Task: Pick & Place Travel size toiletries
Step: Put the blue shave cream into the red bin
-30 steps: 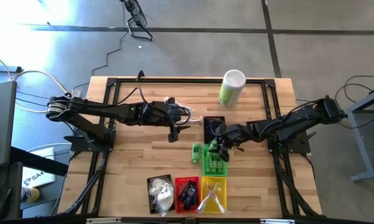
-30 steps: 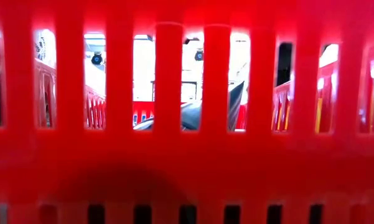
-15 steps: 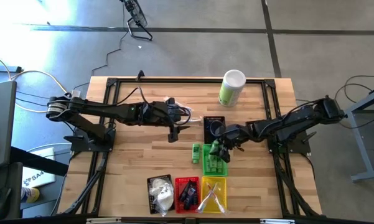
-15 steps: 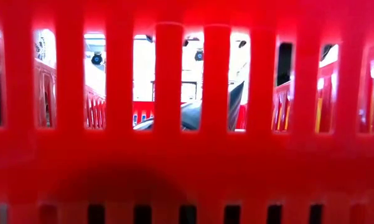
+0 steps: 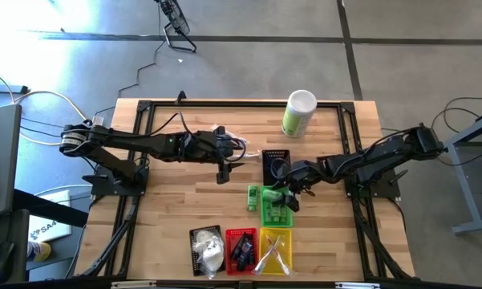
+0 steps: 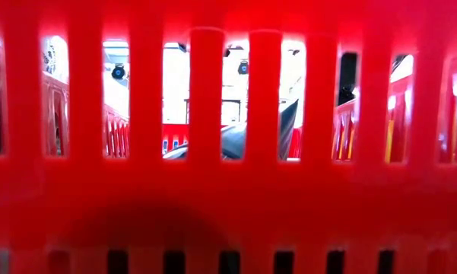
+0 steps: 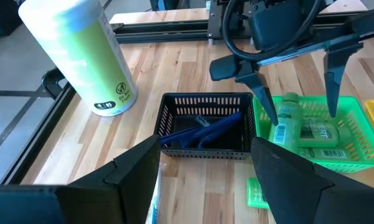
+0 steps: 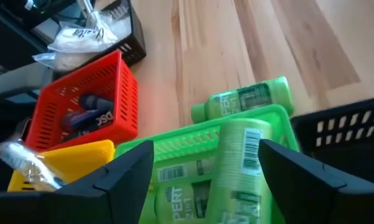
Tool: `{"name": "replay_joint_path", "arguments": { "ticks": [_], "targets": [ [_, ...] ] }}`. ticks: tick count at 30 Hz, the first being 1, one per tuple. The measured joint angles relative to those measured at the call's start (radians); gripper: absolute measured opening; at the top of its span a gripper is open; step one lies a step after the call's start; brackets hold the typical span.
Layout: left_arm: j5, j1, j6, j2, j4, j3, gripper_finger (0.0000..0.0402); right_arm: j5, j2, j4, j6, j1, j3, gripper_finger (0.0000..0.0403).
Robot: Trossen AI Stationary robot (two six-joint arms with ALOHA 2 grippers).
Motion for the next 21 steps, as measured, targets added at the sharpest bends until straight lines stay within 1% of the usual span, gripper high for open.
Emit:
{"name": "replay_joint_path", "arguments": {
  "ticks": [8,14,17,21],
  "targets": [
    [0.0,0.0,-0.003,0.0,0.0,0.0,0.0245,-0.014,0.0,0.049,-0.055,-0.026,0.0,0.0248],
    [0.0,0.0,-0.02,0.0,-0.008,0.0,0.0245,-0.05,-0.004,0.049,-0.055,-0.057,0.0,0.0222],
    [0.0,0.0,-0.02,0.0,-0.015,0.0,0.0245,-0.049,-0.004,0.052,-0.055,-0.067,0.0,0.0209],
    [0.0,0.0,-0.02,0.0,-0.022,0.0,0.0245,-0.051,-0.004,0.103,-0.083,-0.077,0.0,0.0189]
  ]
}}
